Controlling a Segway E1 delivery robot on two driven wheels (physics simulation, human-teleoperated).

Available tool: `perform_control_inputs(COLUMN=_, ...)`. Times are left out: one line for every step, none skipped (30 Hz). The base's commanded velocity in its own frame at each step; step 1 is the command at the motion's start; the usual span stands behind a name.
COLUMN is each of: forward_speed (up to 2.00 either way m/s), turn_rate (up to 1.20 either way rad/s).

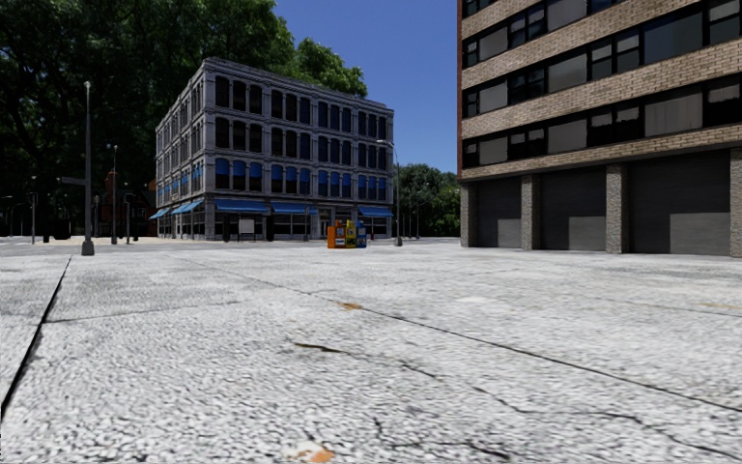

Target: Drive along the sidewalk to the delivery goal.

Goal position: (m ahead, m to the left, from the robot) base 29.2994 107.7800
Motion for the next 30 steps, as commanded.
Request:
perform_control_inputs(forward_speed=2.0, turn_rate=0.0)
perform_control_inputs(forward_speed=2.0, turn_rate=0.01)
perform_control_inputs(forward_speed=2.0, turn_rate=0.01)
perform_control_inputs(forward_speed=2.0, turn_rate=0.08)
perform_control_inputs(forward_speed=2.0, turn_rate=0.15)
perform_control_inputs(forward_speed=2.0, turn_rate=0.18)
perform_control_inputs(forward_speed=2.0, turn_rate=0.18)
perform_control_inputs(forward_speed=2.0, turn_rate=0.19)
perform_control_inputs(forward_speed=2.0, turn_rate=0.21)
perform_control_inputs(forward_speed=2.0, turn_rate=0.21)
perform_control_inputs(forward_speed=2.0, turn_rate=0.21)
perform_control_inputs(forward_speed=2.0, turn_rate=0.22)
perform_control_inputs(forward_speed=2.0, turn_rate=0.22)
perform_control_inputs(forward_speed=2.0, turn_rate=0.22)
perform_control_inputs(forward_speed=2.0, turn_rate=0.23)
perform_control_inputs(forward_speed=2.0, turn_rate=0.24)
perform_control_inputs(forward_speed=2.0, turn_rate=0.25)
perform_control_inputs(forward_speed=2.0, turn_rate=0.25)
perform_control_inputs(forward_speed=2.0, turn_rate=0.25)
perform_control_inputs(forward_speed=2.0, turn_rate=0.25)
perform_control_inputs(forward_speed=2.0, turn_rate=0.26)
perform_control_inputs(forward_speed=2.0, turn_rate=0.26)
perform_control_inputs(forward_speed=2.0, turn_rate=0.26)
perform_control_inputs(forward_speed=2.0, turn_rate=0.26)
perform_control_inputs(forward_speed=2.0, turn_rate=0.26)
perform_control_inputs(forward_speed=2.0, turn_rate=0.28)
perform_control_inputs(forward_speed=2.0, turn_rate=0.34)
perform_control_inputs(forward_speed=2.0, turn_rate=0.36)
perform_control_inputs(forward_speed=2.0, turn_rate=0.36)
perform_control_inputs(forward_speed=2.0, turn_rate=0.37)
